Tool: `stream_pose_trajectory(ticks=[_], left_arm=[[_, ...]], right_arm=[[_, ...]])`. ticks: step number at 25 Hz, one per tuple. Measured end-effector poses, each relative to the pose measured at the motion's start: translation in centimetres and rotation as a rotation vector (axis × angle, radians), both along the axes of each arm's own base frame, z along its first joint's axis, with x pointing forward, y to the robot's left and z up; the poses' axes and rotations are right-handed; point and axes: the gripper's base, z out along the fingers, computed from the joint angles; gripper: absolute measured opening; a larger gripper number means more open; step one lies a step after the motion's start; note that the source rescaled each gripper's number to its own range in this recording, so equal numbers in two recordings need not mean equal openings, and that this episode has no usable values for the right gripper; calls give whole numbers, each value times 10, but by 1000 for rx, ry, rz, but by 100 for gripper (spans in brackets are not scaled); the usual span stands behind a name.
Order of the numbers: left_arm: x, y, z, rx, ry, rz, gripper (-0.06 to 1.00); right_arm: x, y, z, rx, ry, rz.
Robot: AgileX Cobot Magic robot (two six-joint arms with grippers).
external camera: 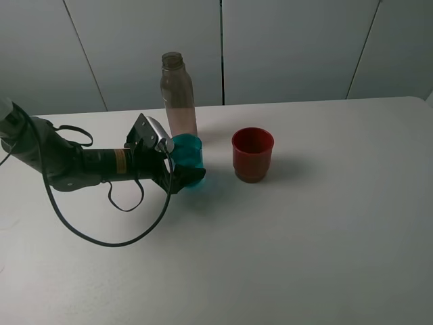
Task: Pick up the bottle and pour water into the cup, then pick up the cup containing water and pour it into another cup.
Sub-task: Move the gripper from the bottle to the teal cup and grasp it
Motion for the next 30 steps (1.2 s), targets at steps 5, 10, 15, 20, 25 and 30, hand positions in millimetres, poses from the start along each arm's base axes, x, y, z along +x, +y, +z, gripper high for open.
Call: stream_pose_trajectory(ticks=[5,10,15,20,25,30], left_arm=[[0,-1,-1,0,1,-5,100],[0,-3,1,-10,-9,-14,100],[1,-10,3,-19,-22,-32,100],[1,-11,3,-19,-24,-35,100],[1,-11,3,-12,-20,-31,96],[1,-11,3,-8,-23,-31,6]], right_arm=[[0,0,0,0,0,0],[0,0,0,0,0,0],[0,0,0,0,0,0],[0,0,0,0,0,0],[0,0,0,0,0,0],[0,0,0,0,0,0]])
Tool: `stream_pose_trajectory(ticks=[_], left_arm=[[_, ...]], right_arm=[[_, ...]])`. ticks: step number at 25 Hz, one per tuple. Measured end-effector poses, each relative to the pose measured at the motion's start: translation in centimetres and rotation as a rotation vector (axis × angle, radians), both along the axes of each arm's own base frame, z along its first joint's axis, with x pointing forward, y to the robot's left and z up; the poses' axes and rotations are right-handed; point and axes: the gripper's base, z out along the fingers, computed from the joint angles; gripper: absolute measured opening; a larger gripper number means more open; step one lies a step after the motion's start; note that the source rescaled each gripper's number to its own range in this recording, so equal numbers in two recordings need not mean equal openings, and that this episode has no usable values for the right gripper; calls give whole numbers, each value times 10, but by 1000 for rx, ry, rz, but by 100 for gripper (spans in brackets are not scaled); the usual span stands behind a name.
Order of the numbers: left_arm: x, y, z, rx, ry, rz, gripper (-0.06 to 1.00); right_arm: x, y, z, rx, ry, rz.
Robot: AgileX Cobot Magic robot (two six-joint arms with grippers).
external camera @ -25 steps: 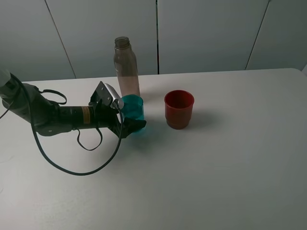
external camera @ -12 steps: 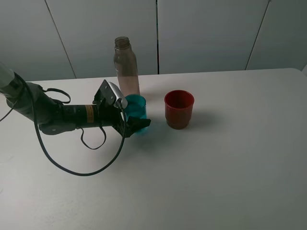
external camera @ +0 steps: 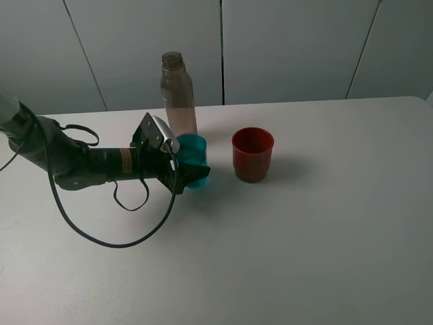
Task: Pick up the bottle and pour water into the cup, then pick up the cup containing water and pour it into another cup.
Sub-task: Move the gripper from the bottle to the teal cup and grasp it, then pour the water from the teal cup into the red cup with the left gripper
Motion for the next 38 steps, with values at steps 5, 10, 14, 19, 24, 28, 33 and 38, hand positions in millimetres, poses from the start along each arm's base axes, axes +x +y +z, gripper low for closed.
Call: stream_pose_trajectory(ticks=[5,10,14,19,24,28,33,38], left_arm=[[0,0,0,1,-2,-1,6],[0,0,0,1,-2,-1,6],[0,0,1,4,3,3,6],[2,1,22,25,1,6,5],[1,-2,52,9,-45,-30,5],[-2,-5,73,17,-87,-43,5],[-4,-14,102,56,-154,-40,5],[2,-35,119,107,-211,-45,5]], right_arm=[[0,0,0,0,0,0],[0,0,0,0,0,0],[0,0,0,0,0,0],[0,0,0,0,0,0],[0,0,0,0,0,0],[0,0,0,0,0,0],[0,0,0,0,0,0],[0,0,0,0,0,0]])
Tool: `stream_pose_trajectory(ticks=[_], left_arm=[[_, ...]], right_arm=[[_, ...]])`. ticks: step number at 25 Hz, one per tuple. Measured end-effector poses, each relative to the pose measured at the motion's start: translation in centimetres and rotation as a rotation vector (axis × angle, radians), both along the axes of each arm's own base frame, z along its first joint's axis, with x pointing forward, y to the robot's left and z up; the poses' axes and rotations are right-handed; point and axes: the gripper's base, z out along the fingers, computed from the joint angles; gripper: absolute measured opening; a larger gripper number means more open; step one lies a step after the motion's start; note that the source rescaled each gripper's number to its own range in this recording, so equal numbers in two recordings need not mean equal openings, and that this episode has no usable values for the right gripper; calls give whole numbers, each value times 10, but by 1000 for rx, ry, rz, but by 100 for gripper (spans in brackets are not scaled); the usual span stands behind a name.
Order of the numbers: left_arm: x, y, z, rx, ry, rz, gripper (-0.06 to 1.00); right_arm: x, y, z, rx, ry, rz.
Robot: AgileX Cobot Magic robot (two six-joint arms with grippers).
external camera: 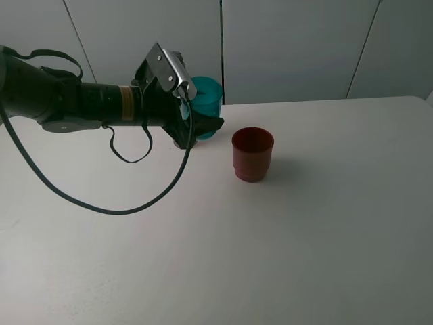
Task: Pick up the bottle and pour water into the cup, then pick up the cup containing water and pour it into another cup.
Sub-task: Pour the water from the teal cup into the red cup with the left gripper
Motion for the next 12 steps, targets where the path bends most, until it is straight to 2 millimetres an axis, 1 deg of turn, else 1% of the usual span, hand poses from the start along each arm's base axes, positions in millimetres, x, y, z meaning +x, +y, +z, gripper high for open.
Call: stream_pose_trajectory(ticks=[5,12], left_arm=[[9,-20,17,37,-52,19,5],[25,-27,36,50,-113,58,5]], right_arm=[[0,0,0,0,0,0],[0,0,0,0,0,0]])
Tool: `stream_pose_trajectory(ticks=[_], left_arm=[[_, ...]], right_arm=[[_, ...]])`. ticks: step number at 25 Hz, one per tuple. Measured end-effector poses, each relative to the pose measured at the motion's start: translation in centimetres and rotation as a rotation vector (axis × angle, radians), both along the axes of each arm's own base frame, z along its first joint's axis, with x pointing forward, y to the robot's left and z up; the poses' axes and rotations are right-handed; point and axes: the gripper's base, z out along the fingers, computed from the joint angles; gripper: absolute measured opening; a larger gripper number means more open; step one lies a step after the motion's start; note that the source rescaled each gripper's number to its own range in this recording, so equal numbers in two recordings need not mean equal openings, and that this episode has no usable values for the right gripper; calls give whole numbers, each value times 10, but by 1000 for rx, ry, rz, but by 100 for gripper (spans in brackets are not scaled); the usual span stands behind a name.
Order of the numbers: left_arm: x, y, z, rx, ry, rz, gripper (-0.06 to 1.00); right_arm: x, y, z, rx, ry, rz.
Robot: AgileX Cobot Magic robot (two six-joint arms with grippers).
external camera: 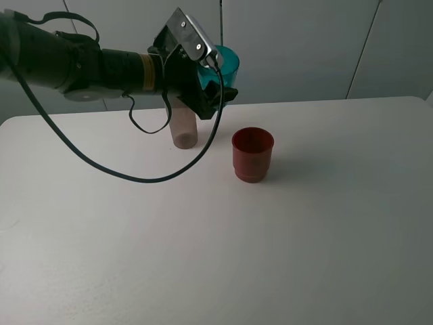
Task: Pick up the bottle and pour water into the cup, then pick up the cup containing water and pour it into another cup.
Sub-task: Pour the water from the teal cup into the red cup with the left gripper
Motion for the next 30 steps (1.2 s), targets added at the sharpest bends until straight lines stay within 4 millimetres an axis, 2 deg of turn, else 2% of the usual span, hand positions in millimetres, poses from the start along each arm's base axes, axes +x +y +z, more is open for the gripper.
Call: stream_pose_trajectory(ticks=[7,14,20,30], left_arm=[[14,-14,-4,60,-58,-6,5],[25,-28,-21,80,-56,-21,5],[30,-31,-30,118,-83,-45,5],[31,-32,-29,205,-165,-95,5]], right_arm=[[0,0,0,0,0,0],[0,0,0,2,0,1],[0,0,0,2,0,1],[0,0,0,2,0,1]])
